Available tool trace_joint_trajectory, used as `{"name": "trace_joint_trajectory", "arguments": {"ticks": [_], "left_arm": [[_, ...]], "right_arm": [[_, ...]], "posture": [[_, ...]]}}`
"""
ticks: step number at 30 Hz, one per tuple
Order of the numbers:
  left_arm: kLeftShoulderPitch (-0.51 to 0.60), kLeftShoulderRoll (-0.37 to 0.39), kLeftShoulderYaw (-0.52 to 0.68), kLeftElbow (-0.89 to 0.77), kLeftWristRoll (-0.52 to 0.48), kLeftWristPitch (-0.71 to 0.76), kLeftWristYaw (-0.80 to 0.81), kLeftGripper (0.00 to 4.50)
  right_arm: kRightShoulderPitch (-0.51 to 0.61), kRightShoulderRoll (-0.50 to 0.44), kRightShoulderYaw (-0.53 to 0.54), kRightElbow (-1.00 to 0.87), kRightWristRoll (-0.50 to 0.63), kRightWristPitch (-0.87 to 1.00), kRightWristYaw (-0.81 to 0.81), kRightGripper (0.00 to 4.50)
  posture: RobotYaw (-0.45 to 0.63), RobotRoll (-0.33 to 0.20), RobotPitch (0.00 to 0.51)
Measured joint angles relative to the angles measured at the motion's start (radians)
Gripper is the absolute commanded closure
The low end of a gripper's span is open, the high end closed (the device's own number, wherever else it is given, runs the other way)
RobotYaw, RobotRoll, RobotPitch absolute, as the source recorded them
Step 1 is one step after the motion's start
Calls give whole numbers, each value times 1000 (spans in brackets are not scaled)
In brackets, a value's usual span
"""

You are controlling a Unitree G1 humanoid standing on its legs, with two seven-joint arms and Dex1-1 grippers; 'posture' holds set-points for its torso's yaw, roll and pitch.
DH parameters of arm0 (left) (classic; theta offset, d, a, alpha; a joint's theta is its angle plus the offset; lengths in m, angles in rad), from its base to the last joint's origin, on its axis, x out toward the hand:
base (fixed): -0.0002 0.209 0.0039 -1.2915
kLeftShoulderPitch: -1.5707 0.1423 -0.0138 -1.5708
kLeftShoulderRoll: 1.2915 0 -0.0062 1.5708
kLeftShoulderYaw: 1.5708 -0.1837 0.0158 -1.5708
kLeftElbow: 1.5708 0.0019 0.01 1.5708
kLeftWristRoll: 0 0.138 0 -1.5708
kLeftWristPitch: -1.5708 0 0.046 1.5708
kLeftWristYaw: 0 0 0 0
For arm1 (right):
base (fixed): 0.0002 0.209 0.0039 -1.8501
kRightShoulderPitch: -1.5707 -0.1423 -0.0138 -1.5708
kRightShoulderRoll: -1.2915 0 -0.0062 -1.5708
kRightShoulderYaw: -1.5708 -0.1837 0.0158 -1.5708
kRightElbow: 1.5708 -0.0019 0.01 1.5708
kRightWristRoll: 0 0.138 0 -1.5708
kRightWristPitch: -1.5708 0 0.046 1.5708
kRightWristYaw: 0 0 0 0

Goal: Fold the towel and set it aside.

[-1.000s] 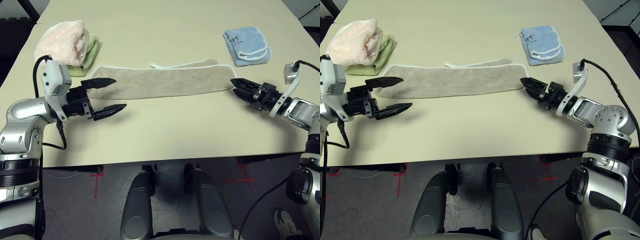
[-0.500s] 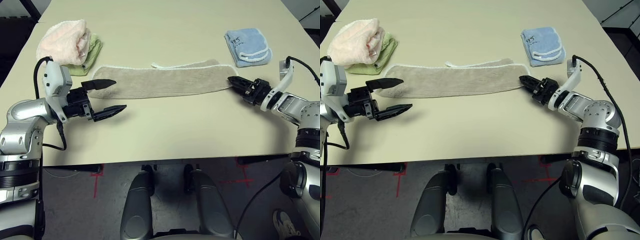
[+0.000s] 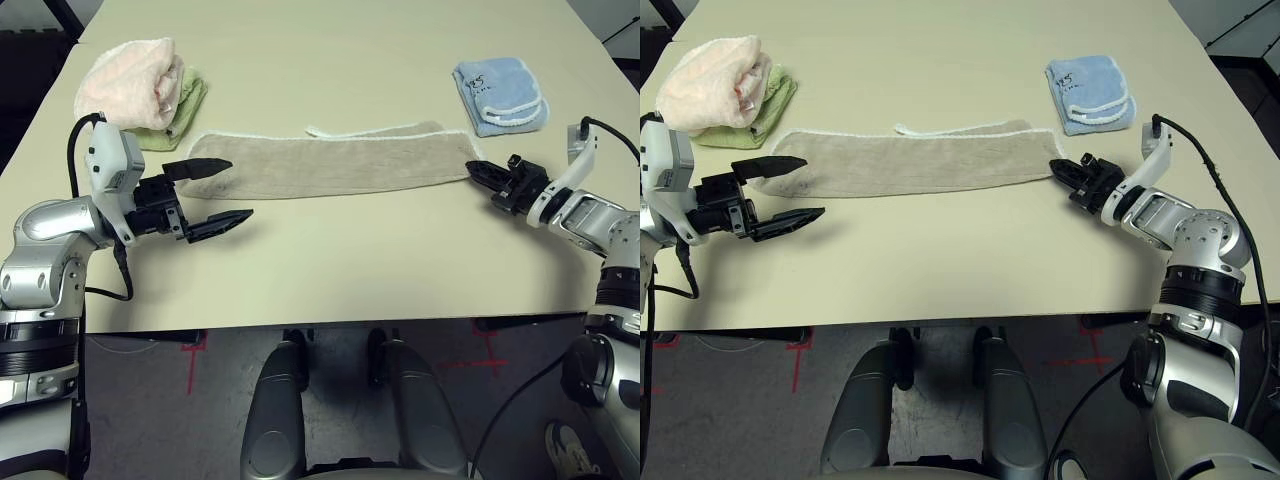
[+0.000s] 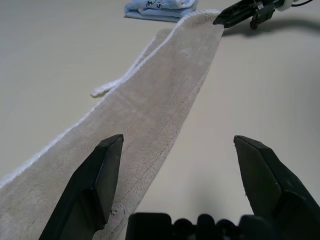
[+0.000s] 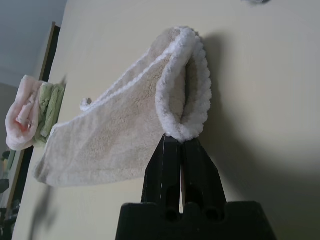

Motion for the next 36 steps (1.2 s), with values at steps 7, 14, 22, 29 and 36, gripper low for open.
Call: {"name": "trace_joint_trajectory", "arguments": {"ticks": [7,14,22,29,36], "left_arm": [[-2,0,-3,2,0,0,-1,0],[-14,-5,-7,5,0,-1,-1,0],[-15,-5,-12,7,0,-2,-2,0],[-15,-5,-13,5,0,-2,-2,0],[-14,-6,-13,5,0,-2,6,0]], "right_arm": [[61,-57,-46,-68,60,48,5,4479],[66,-67,-55,-72,74,22,9,4479],[38,-97,15,-85,130,8,184,4479],[-32,-62,182,-137,123,-23,288,4479],[-43,-55,434,-194,-5,-93,362,4479]], "posture": [[-54,0,260],[-56,0,258],[-39,0,245],[-30,0,232],[-20,0,227]]}}
